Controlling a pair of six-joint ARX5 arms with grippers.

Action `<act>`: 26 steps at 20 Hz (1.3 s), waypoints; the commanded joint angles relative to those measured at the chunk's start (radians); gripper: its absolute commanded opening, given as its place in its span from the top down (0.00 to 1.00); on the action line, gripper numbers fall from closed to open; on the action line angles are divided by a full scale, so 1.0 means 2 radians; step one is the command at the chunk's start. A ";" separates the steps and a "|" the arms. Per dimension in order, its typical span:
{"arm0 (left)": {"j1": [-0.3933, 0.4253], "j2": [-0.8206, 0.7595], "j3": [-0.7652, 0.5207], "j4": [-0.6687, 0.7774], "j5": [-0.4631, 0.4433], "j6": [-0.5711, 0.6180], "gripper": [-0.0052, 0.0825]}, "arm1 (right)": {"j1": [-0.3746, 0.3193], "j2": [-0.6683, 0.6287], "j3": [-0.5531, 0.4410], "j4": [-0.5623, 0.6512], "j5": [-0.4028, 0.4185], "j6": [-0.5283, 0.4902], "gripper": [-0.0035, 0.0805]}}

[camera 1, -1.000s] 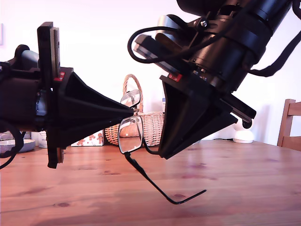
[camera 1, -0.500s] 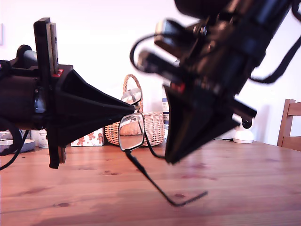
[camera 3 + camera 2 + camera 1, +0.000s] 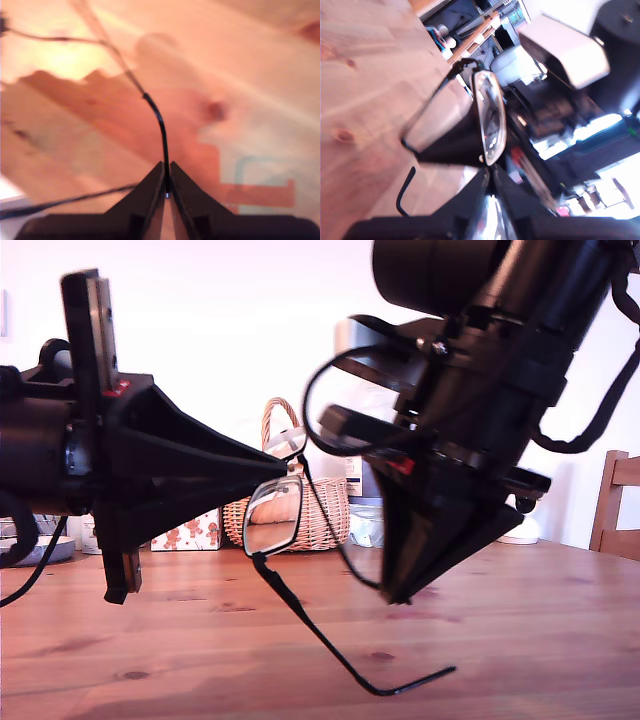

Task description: Pick up the glasses and open them, then place them back on the table

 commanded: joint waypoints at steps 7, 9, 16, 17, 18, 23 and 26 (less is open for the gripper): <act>0.000 -0.001 0.001 0.004 0.018 -0.014 0.97 | -0.036 0.002 0.006 0.018 0.032 -0.044 0.97; 0.000 -0.001 0.001 0.004 0.018 -0.014 0.97 | -0.039 0.002 0.006 0.028 0.036 -0.046 0.95; 0.000 -0.001 0.001 0.004 0.018 -0.014 0.97 | -0.039 0.002 0.006 0.031 0.039 -0.062 0.72; 0.000 -0.001 0.001 0.004 0.018 -0.014 0.97 | -0.039 0.002 0.006 0.030 0.039 -0.066 0.70; 0.000 -0.001 0.001 0.004 0.018 -0.014 0.97 | -0.039 0.002 0.006 0.030 0.040 -0.074 0.69; 0.006 -0.001 0.001 0.003 0.015 -0.010 0.97 | -0.041 0.002 0.006 0.002 0.038 -0.100 0.68; 0.016 -0.001 0.001 0.003 0.015 -0.010 0.97 | -0.041 0.000 0.006 -0.014 0.016 -0.102 0.56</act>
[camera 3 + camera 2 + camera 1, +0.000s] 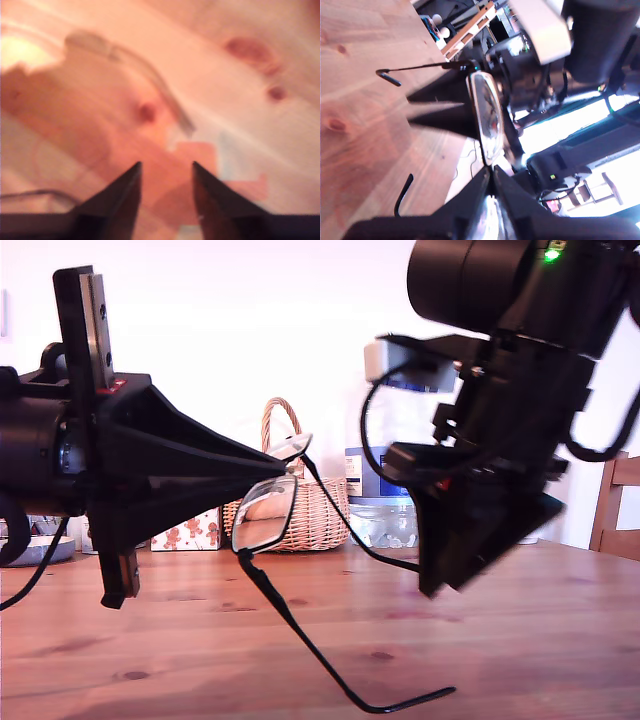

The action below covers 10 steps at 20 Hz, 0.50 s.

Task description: Pick up the glasses and open them, then place them back on the table

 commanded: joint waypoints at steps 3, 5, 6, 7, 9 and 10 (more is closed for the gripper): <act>0.005 -0.001 0.001 0.005 0.001 0.008 0.97 | -0.001 -0.003 0.013 -0.004 -0.019 -0.003 0.54; 0.005 -0.001 0.001 0.004 0.001 0.012 0.97 | -0.001 -0.006 0.026 -0.021 -0.019 -0.009 0.53; 0.005 -0.001 0.001 0.004 0.001 0.015 0.97 | -0.002 -0.010 0.036 -0.034 -0.019 -0.012 0.53; 0.005 -0.001 0.001 0.004 0.001 0.016 0.97 | -0.002 -0.014 0.044 -0.049 -0.019 -0.012 0.53; 0.005 -0.001 0.002 0.004 0.001 0.019 0.97 | -0.002 -0.028 0.061 -0.087 -0.022 -0.014 0.53; 0.005 -0.001 0.004 0.004 0.001 0.021 0.97 | -0.002 -0.034 0.066 -0.111 -0.022 -0.013 0.53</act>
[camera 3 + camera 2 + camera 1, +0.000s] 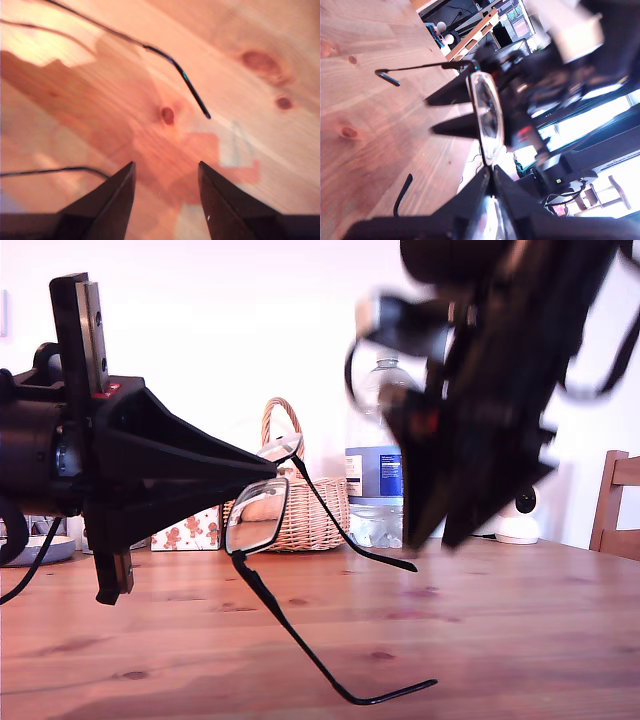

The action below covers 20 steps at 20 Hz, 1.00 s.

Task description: Pick up the glasses and open them, then place them back on the table

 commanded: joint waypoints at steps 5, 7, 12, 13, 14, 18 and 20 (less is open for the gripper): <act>0.000 -0.002 0.021 0.006 0.005 0.008 0.97 | -0.001 -0.061 0.006 -0.085 -0.001 0.002 0.53; -0.001 -0.002 0.029 0.006 0.006 0.010 0.97 | -0.001 -0.077 0.006 -0.096 -0.001 0.002 0.53; -0.002 -0.002 0.039 0.005 0.006 0.032 0.97 | -0.001 -0.093 0.006 -0.112 -0.001 0.004 0.53; -0.002 -0.002 0.039 0.005 0.005 0.041 0.97 | -0.001 -0.093 0.006 -0.114 -0.001 0.004 0.53; -0.002 -0.002 0.039 0.005 0.005 0.041 0.97 | -0.001 -0.093 0.006 -0.116 -0.001 0.004 0.53; -0.002 -0.005 0.039 0.003 -0.031 0.087 0.97 | -0.001 -0.093 0.006 -0.119 -0.001 0.004 0.53; -0.002 -0.005 0.039 0.000 -0.067 0.126 0.97 | -0.001 -0.093 0.006 -0.119 -0.001 0.006 0.53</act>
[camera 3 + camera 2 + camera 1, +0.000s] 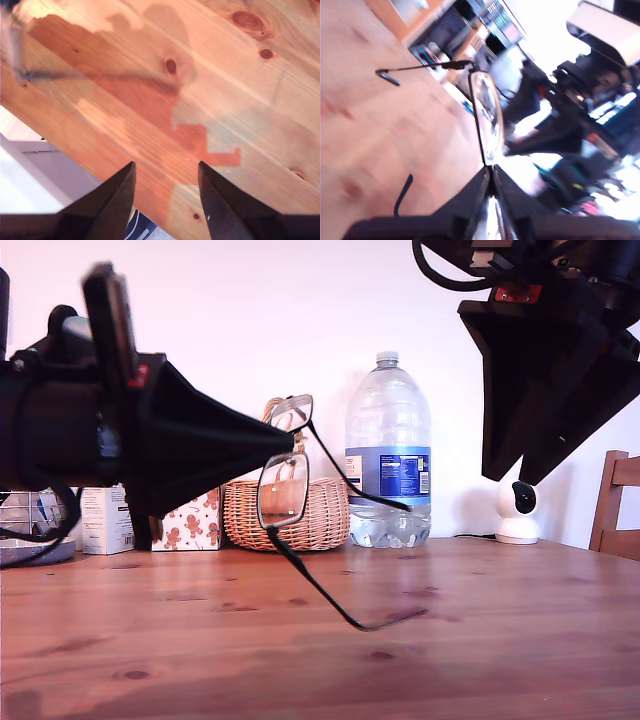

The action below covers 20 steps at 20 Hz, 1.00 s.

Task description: Pick up the glasses and open them, then place them back on the table

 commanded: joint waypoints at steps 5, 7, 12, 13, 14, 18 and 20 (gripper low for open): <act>-0.001 -0.005 0.003 -0.013 -0.077 0.093 0.97 | -0.001 0.000 -0.001 0.001 0.000 0.011 0.53; -0.001 -0.009 0.003 -0.033 -0.102 0.150 0.97 | -0.001 0.000 -0.001 0.000 0.000 0.011 0.53; -0.001 -0.055 0.003 -0.108 -0.150 0.245 0.97 | -0.001 0.000 -0.001 0.000 0.000 0.011 0.53; -0.001 -0.069 0.003 -0.127 -0.160 0.261 0.97 | -0.001 0.000 -0.001 0.000 0.000 0.011 0.53; -0.002 -0.086 0.003 -0.149 -0.170 0.277 0.97 | -0.001 0.000 -0.001 0.000 0.000 0.011 0.53; -0.017 -0.150 0.008 -0.258 -0.220 0.342 0.97 | -0.001 0.000 -0.001 0.002 0.000 0.011 0.53; -0.033 -0.175 0.022 -0.327 -0.248 0.362 0.97 | -0.001 0.000 -0.001 0.002 0.000 0.012 0.53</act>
